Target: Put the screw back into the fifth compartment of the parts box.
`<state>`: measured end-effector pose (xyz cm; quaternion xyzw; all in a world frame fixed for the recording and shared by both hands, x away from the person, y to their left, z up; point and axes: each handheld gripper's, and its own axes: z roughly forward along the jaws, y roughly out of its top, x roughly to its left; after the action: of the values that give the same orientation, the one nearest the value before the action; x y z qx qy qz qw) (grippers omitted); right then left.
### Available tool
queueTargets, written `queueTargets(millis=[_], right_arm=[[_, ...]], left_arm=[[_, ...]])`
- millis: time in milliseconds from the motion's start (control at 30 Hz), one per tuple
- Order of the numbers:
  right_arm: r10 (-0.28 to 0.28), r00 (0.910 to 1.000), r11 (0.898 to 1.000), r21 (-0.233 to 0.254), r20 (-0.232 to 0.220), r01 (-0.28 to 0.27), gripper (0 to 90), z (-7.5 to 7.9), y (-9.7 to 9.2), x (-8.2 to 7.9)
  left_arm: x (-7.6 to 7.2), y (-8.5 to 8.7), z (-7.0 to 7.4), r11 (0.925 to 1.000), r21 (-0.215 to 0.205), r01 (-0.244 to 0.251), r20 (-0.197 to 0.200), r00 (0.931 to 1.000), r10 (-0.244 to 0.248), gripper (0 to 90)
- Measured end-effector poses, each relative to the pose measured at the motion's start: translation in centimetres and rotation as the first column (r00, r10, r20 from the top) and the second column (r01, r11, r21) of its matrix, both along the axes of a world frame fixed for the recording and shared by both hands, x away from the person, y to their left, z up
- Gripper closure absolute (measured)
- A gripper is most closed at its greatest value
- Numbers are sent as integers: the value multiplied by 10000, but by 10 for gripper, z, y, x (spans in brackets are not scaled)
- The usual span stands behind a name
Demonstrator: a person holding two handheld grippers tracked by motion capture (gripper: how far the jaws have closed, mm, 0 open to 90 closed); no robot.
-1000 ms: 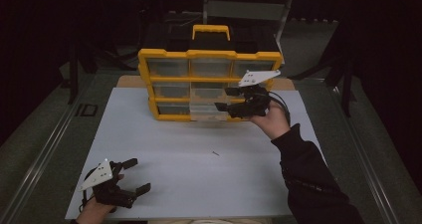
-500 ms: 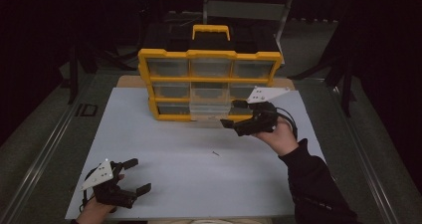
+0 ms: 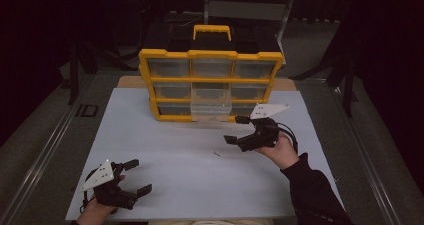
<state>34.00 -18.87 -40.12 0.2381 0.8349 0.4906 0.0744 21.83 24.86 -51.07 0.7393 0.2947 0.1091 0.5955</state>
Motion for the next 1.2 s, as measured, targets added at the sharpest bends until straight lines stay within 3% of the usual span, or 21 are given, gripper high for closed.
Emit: queueTargets(millis=[200, 400, 667, 867, 900, 967, 1200], right_arm=[[203, 9996, 9997, 106, -207, -201, 148, -19, 0, -3], [240, 9994, 9996, -112, -268, -243, 182, -33, 1, -5], [457, 9974, 9977, -472, -554, -484, 313, -62, 9, -4], [380, 9963, 9961, -764, -776, -439, 347, -77, 14, -1], [445, 9960, 9938, -986, -781, -521, 413, -82, 16, 0], [472, 9973, 9879, -1453, -569, -551, 464, -87, 18, -1], [528, 9956, 9823, -1755, -771, -657, 549, -99, 21, 3]], left_arm=[[0, 0, 0, 10000, 15, -4, 6, 10000, 4, 12], [0, 0, 0, 10000, 2, -13, 9, 10000, 13, 12], [0, 0, 0, 10000, 1, -2, 6, 10000, 2, 12], [0, 0, 0, 10000, -10, 1, 7, 10000, -1, 12], [0, 0, 0, 10000, -7, 4, 10, 10000, -4, 12], [0, 0, 0, 10000, 15, 6, 17, 10000, -6, 12], [0, 0, 0, 10000, 7, 0, 9, 10000, 0, 12]])
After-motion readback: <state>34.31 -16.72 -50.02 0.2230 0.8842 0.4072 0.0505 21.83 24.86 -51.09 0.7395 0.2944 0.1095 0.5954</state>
